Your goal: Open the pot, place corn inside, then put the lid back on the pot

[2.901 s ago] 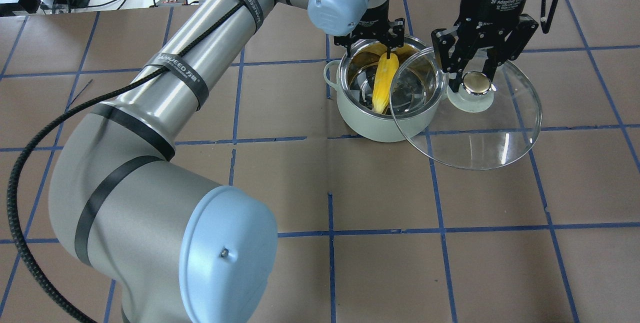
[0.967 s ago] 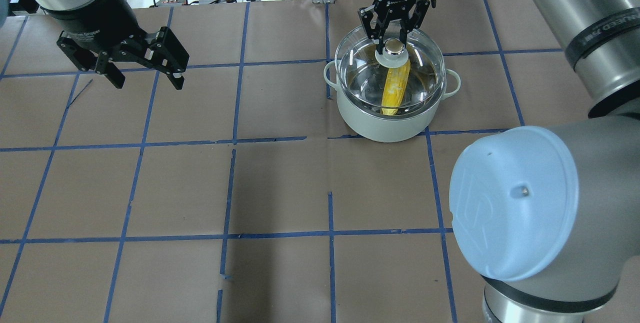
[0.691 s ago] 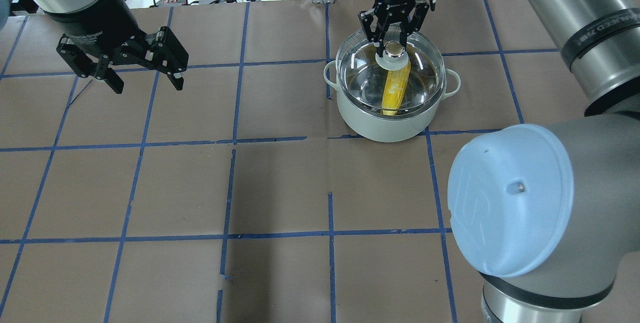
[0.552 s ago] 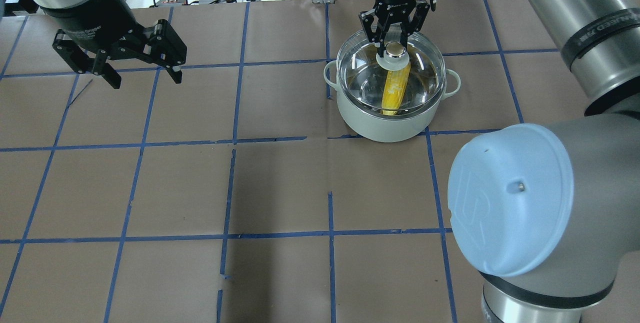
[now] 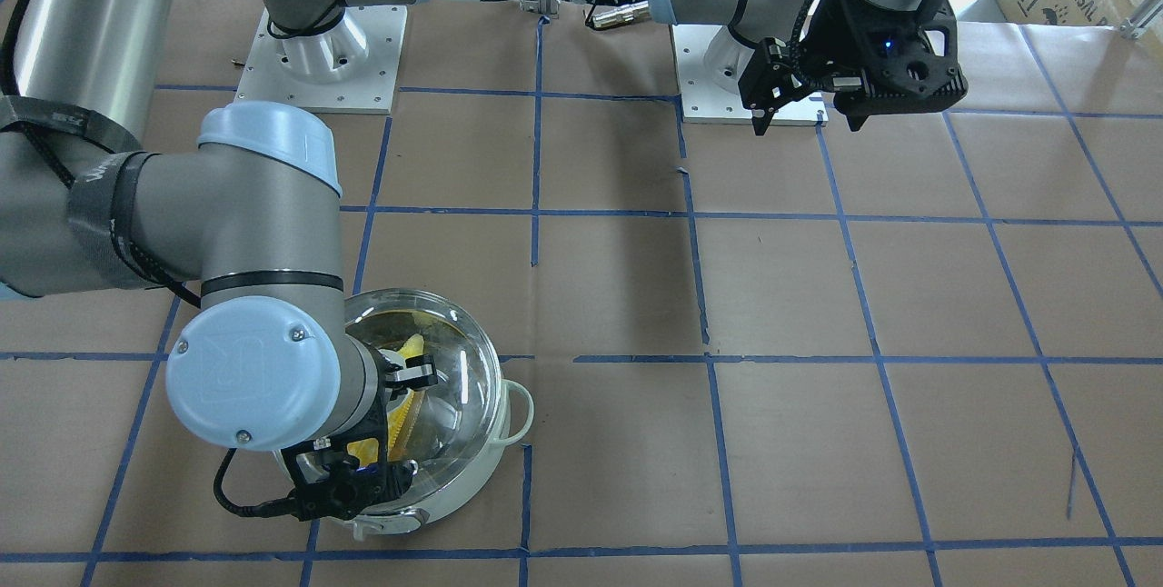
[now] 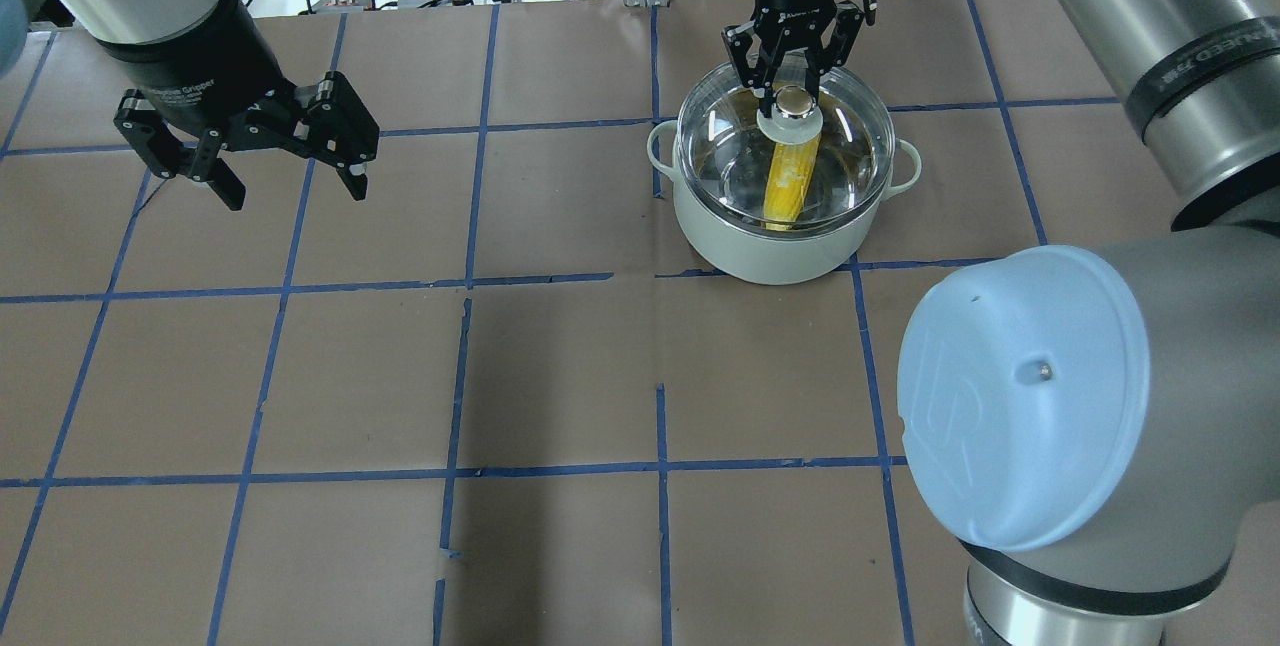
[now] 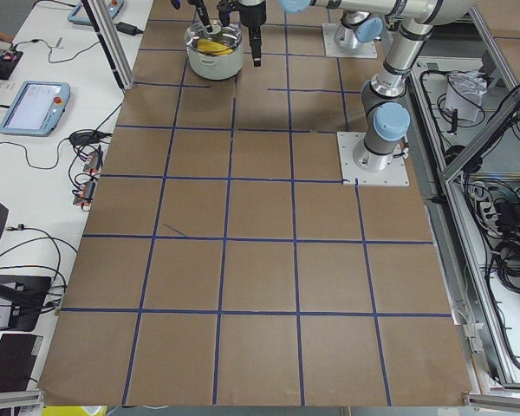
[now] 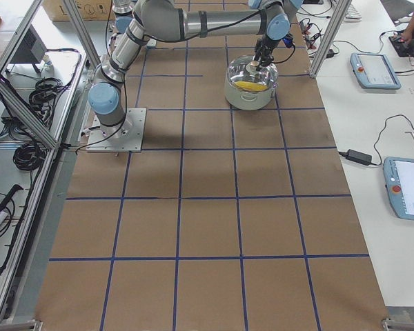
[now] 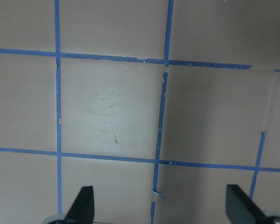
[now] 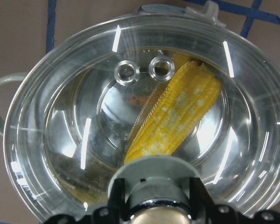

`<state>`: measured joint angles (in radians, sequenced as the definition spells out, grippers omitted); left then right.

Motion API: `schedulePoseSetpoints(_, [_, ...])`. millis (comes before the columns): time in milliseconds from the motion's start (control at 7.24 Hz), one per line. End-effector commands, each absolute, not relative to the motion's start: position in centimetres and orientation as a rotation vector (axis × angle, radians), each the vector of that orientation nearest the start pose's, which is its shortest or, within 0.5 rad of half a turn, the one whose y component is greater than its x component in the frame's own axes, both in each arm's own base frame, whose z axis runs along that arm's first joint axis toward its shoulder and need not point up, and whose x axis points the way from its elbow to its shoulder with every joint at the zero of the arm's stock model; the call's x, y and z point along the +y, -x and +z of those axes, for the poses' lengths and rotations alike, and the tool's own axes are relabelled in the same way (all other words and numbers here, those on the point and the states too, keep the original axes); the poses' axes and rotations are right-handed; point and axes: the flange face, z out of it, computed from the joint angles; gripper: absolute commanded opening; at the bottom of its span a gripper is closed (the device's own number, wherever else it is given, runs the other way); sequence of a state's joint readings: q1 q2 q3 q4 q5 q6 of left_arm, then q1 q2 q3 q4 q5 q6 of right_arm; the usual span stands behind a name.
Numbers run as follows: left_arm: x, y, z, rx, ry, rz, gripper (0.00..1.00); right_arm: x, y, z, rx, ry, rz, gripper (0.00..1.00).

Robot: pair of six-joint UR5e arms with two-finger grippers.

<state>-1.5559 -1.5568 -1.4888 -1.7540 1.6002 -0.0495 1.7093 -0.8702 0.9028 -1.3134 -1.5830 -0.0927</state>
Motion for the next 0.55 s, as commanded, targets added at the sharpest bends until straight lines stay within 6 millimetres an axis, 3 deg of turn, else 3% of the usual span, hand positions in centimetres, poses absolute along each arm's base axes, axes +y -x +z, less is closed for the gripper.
schedulePoseSetpoints(0, [-49.9,12.2,53.4,3.11,0.075,0.076,1.0,-70.9,-23.2,34.4,3.105,0.362,0.468,0.33])
schedulePoseSetpoints(276, [-52.6,11.8,54.3,3.089,0.034,0.043,1.0,-70.8,-23.3,34.6,3.105,0.362,0.47,0.33])
schedulePoseSetpoints(414, [-52.1,12.4,53.7,3.102,0.039,0.059,1.0,-70.5,-23.5,35.3,3.107,0.362,0.459,0.33])
